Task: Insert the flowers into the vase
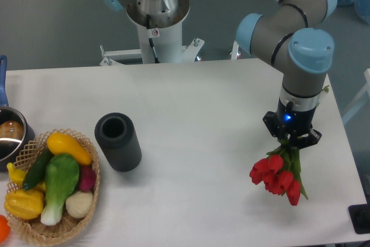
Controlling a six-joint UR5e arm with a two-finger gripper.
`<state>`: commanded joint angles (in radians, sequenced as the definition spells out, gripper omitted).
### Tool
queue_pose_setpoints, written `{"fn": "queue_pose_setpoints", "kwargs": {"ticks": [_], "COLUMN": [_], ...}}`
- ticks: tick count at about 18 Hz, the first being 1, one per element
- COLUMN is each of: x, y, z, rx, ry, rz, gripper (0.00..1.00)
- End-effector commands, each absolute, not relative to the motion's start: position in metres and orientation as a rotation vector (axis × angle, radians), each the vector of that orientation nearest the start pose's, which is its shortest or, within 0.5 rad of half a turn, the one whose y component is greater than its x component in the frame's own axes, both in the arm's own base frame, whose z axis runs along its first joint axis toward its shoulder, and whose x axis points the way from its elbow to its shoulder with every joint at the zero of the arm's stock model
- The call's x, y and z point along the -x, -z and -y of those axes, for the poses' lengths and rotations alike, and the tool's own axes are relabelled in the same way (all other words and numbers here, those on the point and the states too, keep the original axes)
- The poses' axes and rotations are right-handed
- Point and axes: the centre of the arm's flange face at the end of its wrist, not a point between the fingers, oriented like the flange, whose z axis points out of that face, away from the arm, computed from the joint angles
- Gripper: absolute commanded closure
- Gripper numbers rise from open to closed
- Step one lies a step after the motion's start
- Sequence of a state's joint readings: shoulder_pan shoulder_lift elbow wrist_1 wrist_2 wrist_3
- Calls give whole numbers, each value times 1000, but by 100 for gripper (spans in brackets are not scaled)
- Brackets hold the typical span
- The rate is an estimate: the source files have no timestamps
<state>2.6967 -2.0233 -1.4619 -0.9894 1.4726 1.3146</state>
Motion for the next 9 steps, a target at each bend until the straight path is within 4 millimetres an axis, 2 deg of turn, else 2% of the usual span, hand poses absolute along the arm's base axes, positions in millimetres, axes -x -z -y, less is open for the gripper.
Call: {"fn": "queue_pose_setpoints", "kwargs": {"ticks": [9], "x": [542], "y": [-344], "z": [-422], "rx": [2927], "ry": [-273], "rz": [-304], "gripper": [100]}}
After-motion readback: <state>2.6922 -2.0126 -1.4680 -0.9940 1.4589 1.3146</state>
